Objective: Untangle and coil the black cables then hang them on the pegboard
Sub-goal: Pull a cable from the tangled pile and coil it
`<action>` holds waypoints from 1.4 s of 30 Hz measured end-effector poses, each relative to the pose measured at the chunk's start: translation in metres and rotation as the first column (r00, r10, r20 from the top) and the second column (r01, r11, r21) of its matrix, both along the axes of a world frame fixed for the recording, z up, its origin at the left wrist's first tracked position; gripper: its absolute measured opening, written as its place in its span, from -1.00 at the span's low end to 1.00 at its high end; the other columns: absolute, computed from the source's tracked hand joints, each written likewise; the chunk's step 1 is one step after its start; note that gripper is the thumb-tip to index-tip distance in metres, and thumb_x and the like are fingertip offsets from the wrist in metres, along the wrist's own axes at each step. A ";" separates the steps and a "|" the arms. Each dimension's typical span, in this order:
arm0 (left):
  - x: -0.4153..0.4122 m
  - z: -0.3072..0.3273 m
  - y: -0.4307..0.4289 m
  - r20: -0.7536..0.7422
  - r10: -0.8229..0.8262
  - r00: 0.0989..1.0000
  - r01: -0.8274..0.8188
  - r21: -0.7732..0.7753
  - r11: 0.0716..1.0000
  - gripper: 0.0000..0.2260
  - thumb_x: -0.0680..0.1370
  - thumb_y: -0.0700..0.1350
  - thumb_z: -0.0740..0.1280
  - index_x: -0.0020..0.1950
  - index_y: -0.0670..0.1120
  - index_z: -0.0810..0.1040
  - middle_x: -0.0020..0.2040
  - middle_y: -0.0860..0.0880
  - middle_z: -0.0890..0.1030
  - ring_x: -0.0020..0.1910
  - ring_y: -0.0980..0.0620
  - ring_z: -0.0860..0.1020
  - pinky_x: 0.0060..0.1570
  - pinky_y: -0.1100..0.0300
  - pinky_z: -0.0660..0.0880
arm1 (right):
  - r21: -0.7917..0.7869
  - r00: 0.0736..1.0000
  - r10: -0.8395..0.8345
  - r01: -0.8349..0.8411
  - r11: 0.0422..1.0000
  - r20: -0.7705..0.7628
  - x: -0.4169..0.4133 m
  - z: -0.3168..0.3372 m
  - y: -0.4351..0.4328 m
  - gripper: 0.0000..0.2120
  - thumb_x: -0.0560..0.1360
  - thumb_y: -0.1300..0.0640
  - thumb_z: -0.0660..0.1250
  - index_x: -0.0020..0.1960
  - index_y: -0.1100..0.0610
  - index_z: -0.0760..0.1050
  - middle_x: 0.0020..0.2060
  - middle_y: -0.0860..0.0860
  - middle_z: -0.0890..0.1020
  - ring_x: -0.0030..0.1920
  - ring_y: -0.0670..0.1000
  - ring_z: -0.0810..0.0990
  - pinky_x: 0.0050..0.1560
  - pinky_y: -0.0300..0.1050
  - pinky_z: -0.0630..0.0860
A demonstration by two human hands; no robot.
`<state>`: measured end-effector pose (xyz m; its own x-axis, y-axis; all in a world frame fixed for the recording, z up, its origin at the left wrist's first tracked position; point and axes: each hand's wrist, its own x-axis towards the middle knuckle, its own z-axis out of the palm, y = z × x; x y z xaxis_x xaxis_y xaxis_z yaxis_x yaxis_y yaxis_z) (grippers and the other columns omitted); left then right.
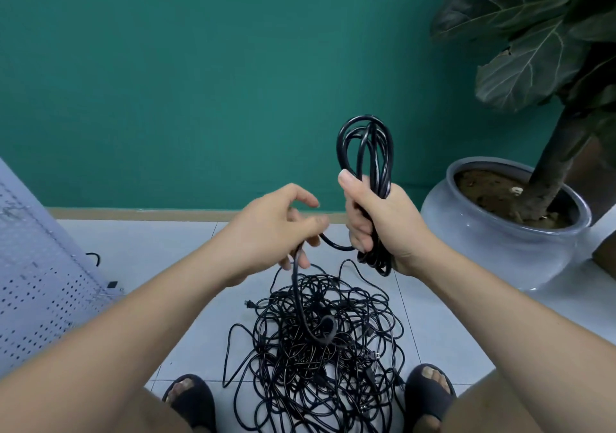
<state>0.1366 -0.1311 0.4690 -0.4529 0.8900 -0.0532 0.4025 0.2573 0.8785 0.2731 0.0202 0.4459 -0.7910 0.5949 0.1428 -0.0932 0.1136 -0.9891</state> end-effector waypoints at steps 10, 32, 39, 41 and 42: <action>0.026 -0.068 0.029 -0.152 -0.125 0.980 0.109 -0.106 0.988 -0.87 0.74 -0.07 0.30 0.05 0.02 0.62 -0.13 -0.03 0.75 -0.24 0.06 0.69 -0.27 0.27 0.49 | -0.085 0.971 -0.213 0.205 0.975 -0.107 -0.011 0.002 -0.012 -0.38 0.57 -0.14 0.54 -0.37 0.09 0.21 -0.52 0.12 0.27 -0.53 0.12 0.33 -0.28 0.09 0.35; 0.031 -0.021 0.009 -0.425 -0.108 0.899 0.198 0.175 0.964 -0.86 0.56 -0.03 0.56 -0.15 0.03 0.64 -0.30 0.14 0.61 -0.29 0.11 0.53 -0.24 0.17 0.43 | 0.367 0.966 -0.213 0.147 0.919 0.145 -0.022 -0.011 0.000 -0.40 0.62 -0.44 0.20 -0.32 0.01 0.23 -0.45 -0.13 0.32 -0.38 -0.05 0.30 -0.29 -0.06 0.27; 0.016 -0.010 0.002 -0.612 0.013 0.790 0.217 0.300 0.929 -0.84 0.54 0.01 0.56 -0.08 0.03 0.60 -0.19 0.15 0.60 -0.16 0.09 0.57 -0.15 0.05 0.52 | 0.193 0.965 0.000 -0.052 0.980 0.262 -0.007 -0.011 -0.014 -0.05 0.49 -0.68 -0.15 -0.43 0.15 0.41 -0.52 0.17 0.50 -0.47 0.14 0.54 -0.27 0.00 0.51; 0.013 -0.008 -0.001 -0.661 0.042 0.749 0.244 0.333 0.911 -0.91 0.60 0.01 0.49 0.00 0.03 0.63 -0.13 0.13 0.60 -0.15 0.08 0.57 -0.15 0.01 0.53 | 0.156 0.974 0.042 -0.078 0.985 0.222 -0.005 -0.014 -0.011 -0.03 0.40 -0.74 -0.04 -0.32 0.22 0.37 -0.51 0.08 0.45 -0.48 0.11 0.50 -0.29 -0.02 0.47; 0.012 -0.008 -0.001 -0.702 0.057 0.709 0.265 0.341 0.902 -0.92 0.63 0.00 0.45 0.03 0.01 0.64 -0.10 0.12 0.60 -0.15 0.04 0.58 -0.16 0.00 0.54 | 0.148 0.978 0.065 -0.096 0.984 0.199 -0.004 -0.015 -0.009 -0.05 0.39 -0.74 0.02 -0.31 0.21 0.35 -0.50 0.05 0.43 -0.48 0.10 0.48 -0.29 -0.04 0.45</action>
<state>0.1488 -0.1323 0.4614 -0.1206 0.7997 0.5881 0.9275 -0.1204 0.3539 0.2695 0.0109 0.4311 -0.8571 0.5104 0.0693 0.0818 0.2676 -0.9601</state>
